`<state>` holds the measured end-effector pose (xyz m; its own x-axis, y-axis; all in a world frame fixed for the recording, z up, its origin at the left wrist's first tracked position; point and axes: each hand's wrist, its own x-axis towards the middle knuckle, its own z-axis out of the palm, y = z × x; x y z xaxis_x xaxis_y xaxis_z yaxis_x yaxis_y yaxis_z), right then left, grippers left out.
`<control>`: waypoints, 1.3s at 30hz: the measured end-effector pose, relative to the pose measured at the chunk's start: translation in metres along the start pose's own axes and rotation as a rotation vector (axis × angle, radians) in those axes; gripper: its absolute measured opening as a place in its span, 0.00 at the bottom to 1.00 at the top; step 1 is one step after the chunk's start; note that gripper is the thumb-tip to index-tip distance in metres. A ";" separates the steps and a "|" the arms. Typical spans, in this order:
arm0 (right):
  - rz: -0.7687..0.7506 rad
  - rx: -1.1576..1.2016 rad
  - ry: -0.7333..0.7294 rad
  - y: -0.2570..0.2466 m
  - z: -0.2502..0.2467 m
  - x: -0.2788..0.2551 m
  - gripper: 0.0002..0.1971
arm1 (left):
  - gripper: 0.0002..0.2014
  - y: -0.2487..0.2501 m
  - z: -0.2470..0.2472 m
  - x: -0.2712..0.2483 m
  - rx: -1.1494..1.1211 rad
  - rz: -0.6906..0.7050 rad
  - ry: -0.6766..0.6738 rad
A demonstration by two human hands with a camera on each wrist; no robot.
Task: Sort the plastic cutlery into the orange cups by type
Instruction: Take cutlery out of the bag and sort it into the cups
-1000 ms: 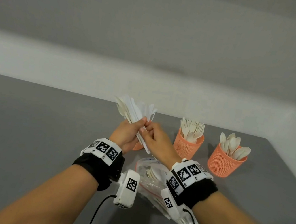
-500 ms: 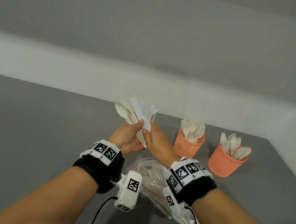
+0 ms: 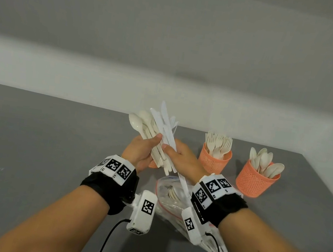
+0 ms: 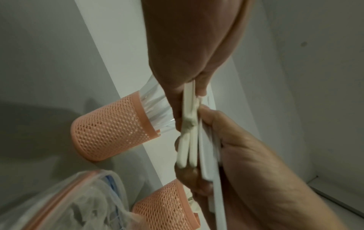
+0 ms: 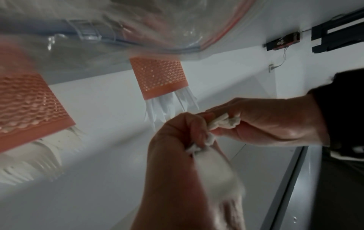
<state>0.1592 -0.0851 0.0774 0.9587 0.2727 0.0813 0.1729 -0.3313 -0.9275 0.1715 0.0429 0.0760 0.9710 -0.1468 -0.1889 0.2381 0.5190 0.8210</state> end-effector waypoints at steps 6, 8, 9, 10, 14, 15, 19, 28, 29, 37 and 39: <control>0.055 0.215 -0.029 -0.003 0.004 0.000 0.16 | 0.14 0.010 -0.007 0.004 0.045 0.057 0.030; 0.050 0.159 -0.019 -0.001 0.005 0.006 0.15 | 0.13 0.010 -0.009 0.004 0.026 0.066 0.023; 0.046 0.116 -0.012 0.000 0.006 0.009 0.16 | 0.13 0.010 -0.010 0.005 0.032 0.075 0.022; 0.045 0.090 -0.009 0.001 0.006 0.011 0.15 | 0.12 0.010 -0.011 0.006 0.051 0.082 0.026; 0.046 0.057 0.038 0.003 0.010 0.021 0.15 | 0.05 0.014 -0.016 0.011 0.073 0.095 0.066; 0.049 0.068 0.087 0.001 0.008 0.026 0.15 | 0.05 0.016 -0.018 0.014 0.063 0.093 0.086; -0.047 0.199 0.311 -0.013 -0.010 0.051 0.08 | 0.10 0.024 -0.029 0.019 0.081 0.099 0.095; -0.176 0.243 0.438 -0.020 0.005 0.099 0.06 | 0.17 0.031 -0.053 0.021 0.105 0.107 0.020; -0.137 0.227 0.418 -0.014 0.008 0.101 0.06 | 0.16 0.032 -0.055 0.020 0.114 0.111 0.017; -0.053 0.115 0.380 0.018 0.020 0.105 0.08 | 0.10 0.031 -0.058 0.018 0.147 0.078 -0.063; -0.027 0.074 0.282 0.019 0.021 0.103 0.09 | 0.09 0.029 -0.055 0.018 0.156 0.062 -0.084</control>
<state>0.2561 -0.0442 0.0604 0.9807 0.0149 0.1948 0.1919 -0.2580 -0.9469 0.1971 0.1010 0.0668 0.9769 -0.1915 -0.0949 0.1649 0.3932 0.9045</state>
